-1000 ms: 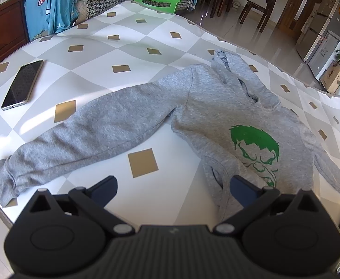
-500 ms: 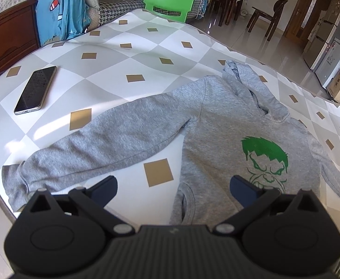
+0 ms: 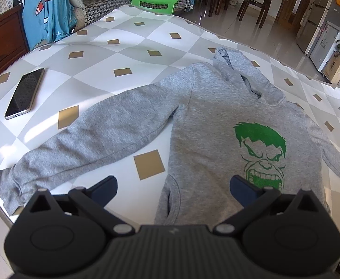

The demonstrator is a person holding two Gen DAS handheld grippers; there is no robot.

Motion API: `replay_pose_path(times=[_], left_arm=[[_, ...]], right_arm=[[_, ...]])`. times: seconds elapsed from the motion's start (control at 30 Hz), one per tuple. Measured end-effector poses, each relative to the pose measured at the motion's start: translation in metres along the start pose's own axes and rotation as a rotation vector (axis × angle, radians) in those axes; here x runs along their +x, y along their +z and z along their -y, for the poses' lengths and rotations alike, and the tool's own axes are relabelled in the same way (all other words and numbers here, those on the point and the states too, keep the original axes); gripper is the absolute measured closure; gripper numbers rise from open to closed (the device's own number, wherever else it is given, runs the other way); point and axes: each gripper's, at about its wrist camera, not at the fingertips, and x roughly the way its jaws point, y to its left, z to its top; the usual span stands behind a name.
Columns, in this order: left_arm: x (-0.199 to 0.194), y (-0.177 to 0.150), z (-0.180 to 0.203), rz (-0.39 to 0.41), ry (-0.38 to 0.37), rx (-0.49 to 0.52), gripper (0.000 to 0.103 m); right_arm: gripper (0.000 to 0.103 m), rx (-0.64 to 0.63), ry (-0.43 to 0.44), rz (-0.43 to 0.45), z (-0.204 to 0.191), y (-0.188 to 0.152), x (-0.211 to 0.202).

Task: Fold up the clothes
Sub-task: 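Lay the hem flat and open the right gripper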

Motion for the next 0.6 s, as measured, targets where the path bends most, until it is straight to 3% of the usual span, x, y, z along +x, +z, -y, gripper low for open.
replay_pose_path(times=[0.4, 0.6], left_arm=[[0.027, -0.021, 0.035, -0.093, -0.038, 0.124, 0.000], [0.043, -0.033, 0.050, -0.136, -0.012, 0.183, 0.000]], right_arm=[[0.056, 0.128, -0.124, -0.068, 0.052, -0.022, -0.033], [0.053, 0.181, -0.192, -0.084, 0.080, -0.029, -0.057]])
